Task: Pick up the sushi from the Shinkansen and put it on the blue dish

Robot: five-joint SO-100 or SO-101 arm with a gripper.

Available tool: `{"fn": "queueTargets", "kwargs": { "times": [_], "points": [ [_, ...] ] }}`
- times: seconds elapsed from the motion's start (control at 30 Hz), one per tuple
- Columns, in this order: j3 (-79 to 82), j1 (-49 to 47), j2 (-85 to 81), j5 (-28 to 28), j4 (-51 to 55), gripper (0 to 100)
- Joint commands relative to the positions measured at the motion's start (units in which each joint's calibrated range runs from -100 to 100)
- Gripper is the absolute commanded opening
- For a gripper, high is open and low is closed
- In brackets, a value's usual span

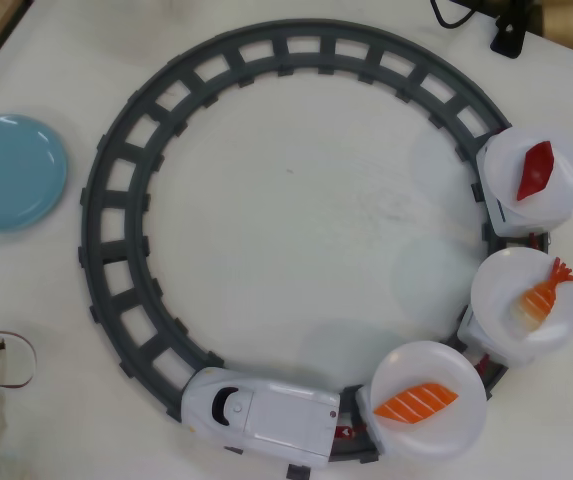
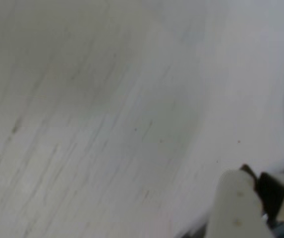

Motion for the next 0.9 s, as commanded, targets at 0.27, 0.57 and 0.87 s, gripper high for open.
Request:
{"fn": "queueTargets", "kwargs": {
  "times": [0.27,0.57,0.87],
  "points": [
    [0.17,0.2,-0.37,-0.1,-0.61,3],
    [0.17,-0.15,-0.37,0.11,-0.61,3],
    [-0.73,0.38,-0.37,0.32,-0.27,3]
  ]
}}
